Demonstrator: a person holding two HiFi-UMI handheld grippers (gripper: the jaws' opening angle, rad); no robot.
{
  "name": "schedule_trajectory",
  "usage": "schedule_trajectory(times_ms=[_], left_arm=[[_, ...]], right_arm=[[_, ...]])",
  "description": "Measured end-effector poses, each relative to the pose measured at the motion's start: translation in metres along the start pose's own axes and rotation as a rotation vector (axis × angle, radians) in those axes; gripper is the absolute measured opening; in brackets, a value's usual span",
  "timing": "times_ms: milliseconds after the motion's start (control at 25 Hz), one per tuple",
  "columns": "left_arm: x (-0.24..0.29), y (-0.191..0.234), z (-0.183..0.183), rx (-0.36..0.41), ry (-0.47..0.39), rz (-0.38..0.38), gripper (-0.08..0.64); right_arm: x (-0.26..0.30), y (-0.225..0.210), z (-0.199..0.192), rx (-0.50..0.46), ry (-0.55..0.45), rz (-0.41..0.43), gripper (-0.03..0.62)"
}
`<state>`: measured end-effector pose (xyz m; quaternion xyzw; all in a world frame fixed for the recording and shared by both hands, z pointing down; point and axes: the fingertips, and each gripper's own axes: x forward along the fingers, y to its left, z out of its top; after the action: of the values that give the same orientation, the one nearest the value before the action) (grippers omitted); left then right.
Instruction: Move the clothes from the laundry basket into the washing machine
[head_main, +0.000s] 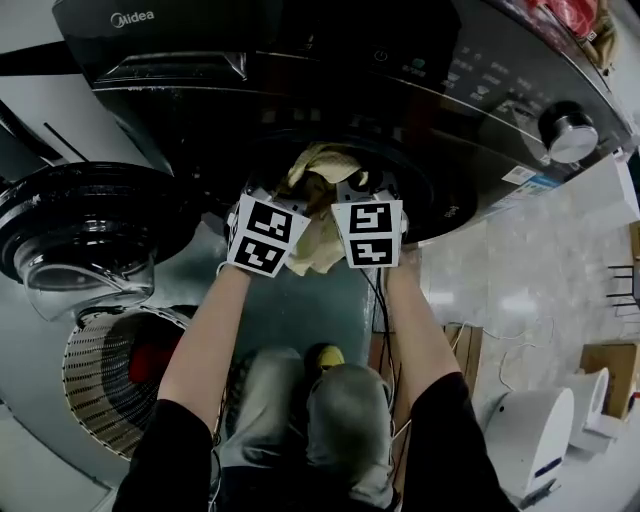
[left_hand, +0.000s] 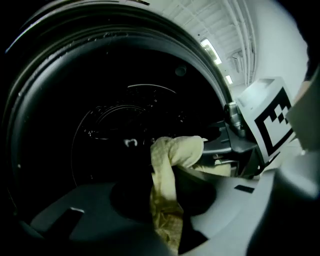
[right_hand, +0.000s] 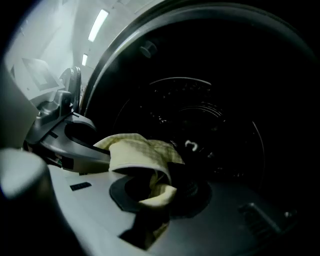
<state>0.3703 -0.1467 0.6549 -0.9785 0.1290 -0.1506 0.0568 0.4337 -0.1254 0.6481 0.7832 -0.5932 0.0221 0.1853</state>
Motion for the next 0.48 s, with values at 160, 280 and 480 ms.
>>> schedule_trajectory(times_ms=[160,280,480], left_arm=[[0.016,0.013,-0.007,-0.068,-0.016,0.01,0.112],[0.028,0.021,-0.014,-0.092,-0.018,0.027,0.112],[0.051,0.033,-0.016,-0.122,-0.031,0.052,0.115]], right_arm=[[0.02,-0.003,-0.006,0.037,-0.006,-0.013,0.077],[0.036,-0.007,-0.014,0.066,-0.004,-0.017,0.077],[0.06,-0.019,-0.026,0.206,-0.01,-0.044,0.077]])
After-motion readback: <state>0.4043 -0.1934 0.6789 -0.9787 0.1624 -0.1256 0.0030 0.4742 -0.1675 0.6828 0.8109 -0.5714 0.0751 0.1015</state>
